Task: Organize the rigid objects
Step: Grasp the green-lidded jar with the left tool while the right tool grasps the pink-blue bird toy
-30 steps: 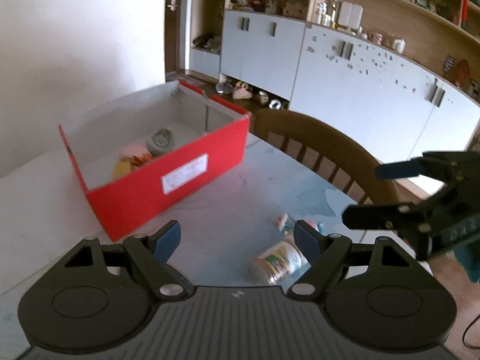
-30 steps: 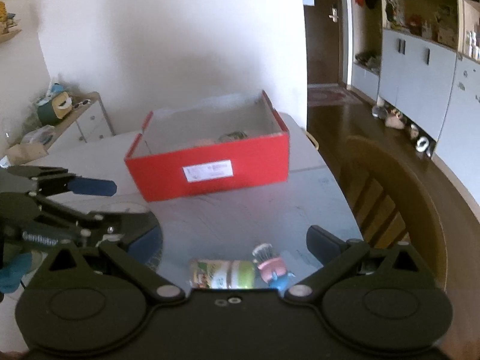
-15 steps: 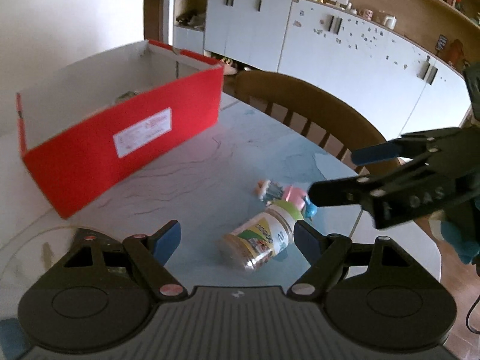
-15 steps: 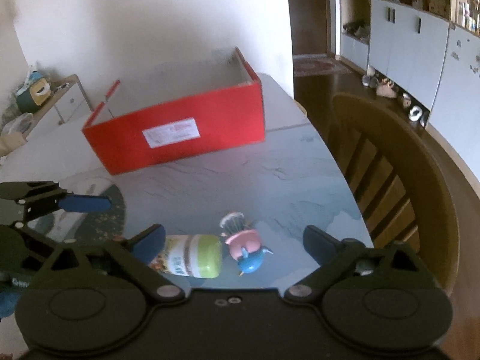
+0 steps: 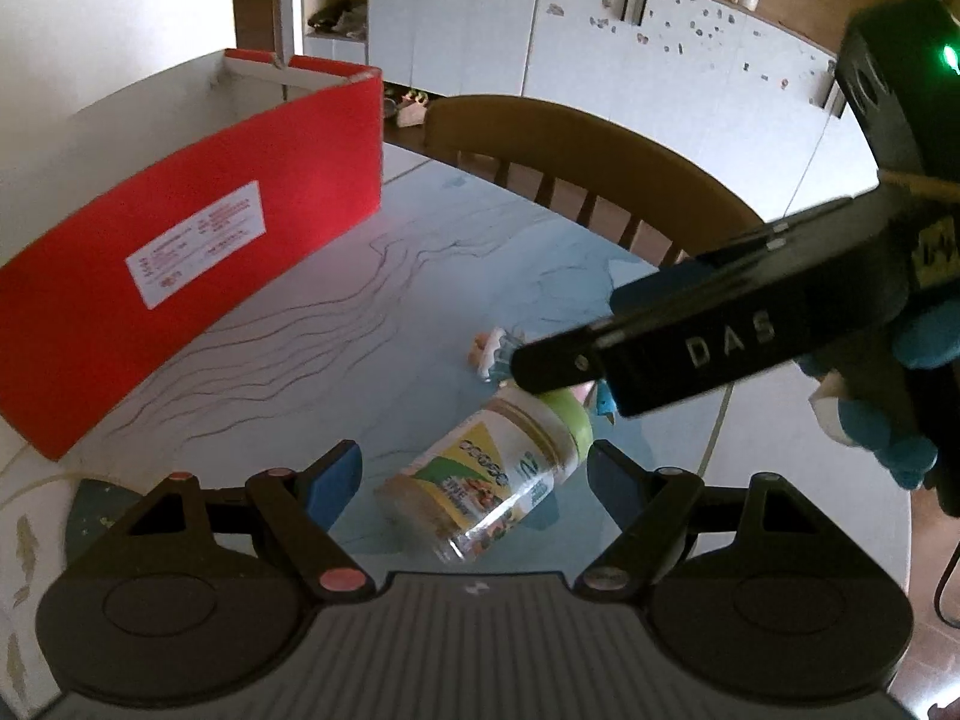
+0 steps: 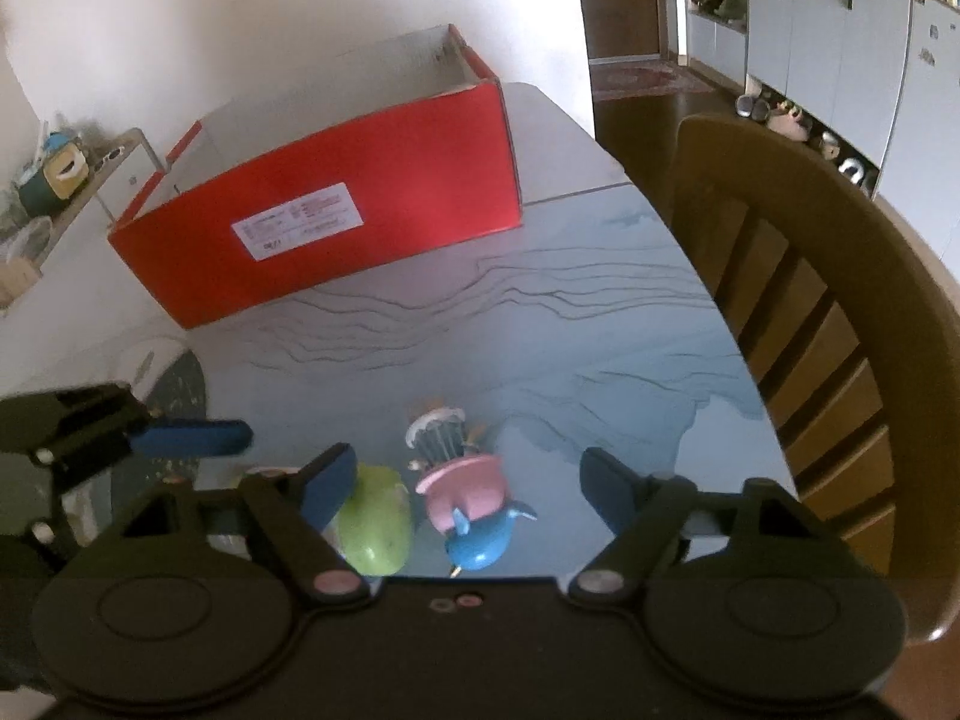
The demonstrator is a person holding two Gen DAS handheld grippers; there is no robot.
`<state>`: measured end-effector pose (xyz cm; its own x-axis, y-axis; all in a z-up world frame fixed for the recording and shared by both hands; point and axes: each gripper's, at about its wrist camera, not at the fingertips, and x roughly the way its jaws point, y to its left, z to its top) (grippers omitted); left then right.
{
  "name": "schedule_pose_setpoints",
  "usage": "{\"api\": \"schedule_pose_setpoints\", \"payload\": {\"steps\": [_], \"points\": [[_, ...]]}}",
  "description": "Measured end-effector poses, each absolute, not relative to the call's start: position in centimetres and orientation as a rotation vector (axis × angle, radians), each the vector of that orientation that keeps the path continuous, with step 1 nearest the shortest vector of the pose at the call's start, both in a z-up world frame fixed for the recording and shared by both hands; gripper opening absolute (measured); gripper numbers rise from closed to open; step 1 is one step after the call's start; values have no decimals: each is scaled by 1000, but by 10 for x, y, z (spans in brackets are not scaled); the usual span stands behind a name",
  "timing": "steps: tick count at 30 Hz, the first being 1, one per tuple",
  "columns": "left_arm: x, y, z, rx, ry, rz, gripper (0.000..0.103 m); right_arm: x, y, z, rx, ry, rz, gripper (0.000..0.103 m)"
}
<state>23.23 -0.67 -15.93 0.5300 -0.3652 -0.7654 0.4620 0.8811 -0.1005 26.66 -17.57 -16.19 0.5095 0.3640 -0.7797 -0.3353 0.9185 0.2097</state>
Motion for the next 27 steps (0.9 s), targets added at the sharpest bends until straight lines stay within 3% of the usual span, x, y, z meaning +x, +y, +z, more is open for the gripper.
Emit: {"api": "schedule_pose_setpoints", "payload": {"steps": [4, 10, 21, 27], "points": [[234, -13, -165, 138, 887, -503, 82, 272, -178, -163, 57, 956, 428, 74], [235, -18, -170, 155, 882, -529, 79, 271, -188, -163, 72, 961, 452, 73], [232, -16, -172, 161, 906, -550, 47, 271, -191, -170, 82, 991, 488, 66], [236, 2, -169, 106, 921, -479, 45, 272, -181, -176, 52, 1008, 507, 58]]}}
